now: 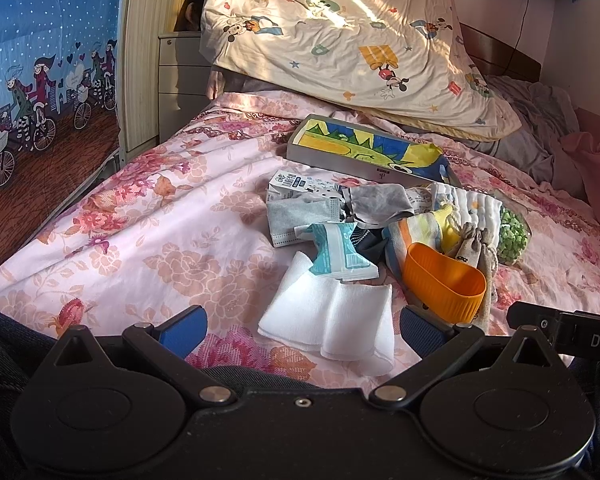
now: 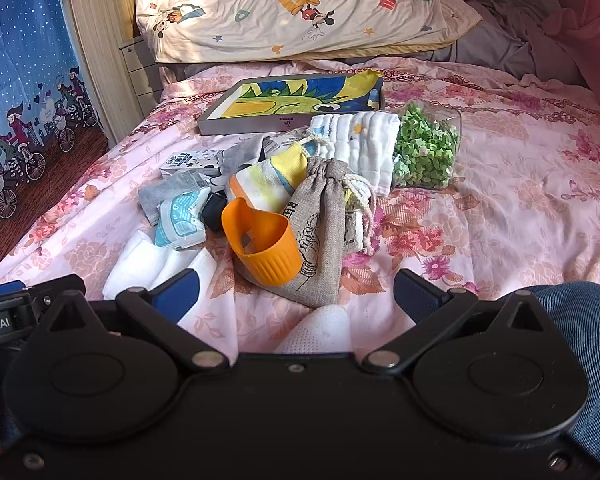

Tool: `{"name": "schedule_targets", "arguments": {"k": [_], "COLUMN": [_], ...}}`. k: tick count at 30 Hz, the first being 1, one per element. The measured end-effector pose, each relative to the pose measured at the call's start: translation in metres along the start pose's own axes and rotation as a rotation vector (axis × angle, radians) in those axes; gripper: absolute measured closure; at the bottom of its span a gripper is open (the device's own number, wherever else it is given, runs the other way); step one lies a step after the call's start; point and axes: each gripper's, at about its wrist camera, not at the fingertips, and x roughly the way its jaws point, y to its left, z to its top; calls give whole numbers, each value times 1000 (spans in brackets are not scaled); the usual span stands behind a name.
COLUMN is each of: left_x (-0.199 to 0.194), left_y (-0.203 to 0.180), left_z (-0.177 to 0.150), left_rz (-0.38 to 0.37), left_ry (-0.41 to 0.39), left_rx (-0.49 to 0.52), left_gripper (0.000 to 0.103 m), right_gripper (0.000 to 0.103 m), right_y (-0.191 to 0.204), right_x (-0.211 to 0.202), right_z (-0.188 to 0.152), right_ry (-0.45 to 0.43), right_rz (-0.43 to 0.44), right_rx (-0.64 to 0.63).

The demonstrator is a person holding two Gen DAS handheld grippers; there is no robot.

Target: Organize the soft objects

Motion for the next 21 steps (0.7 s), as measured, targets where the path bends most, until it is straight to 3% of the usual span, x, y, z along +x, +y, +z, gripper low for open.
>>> {"name": "schedule_targets", "arguments": {"k": [21], "left_x": [0], "left_y": [0], "left_z": [0], "left_rz": [2], "left_ry": [3], "left_rx": [3], "left_gripper": [1], "right_gripper": [1], "right_y": [4], "right_x": [-1], "right_z": [0], "right_ry": [-10], "right_rz": [6], "right_rx": [-7]}}
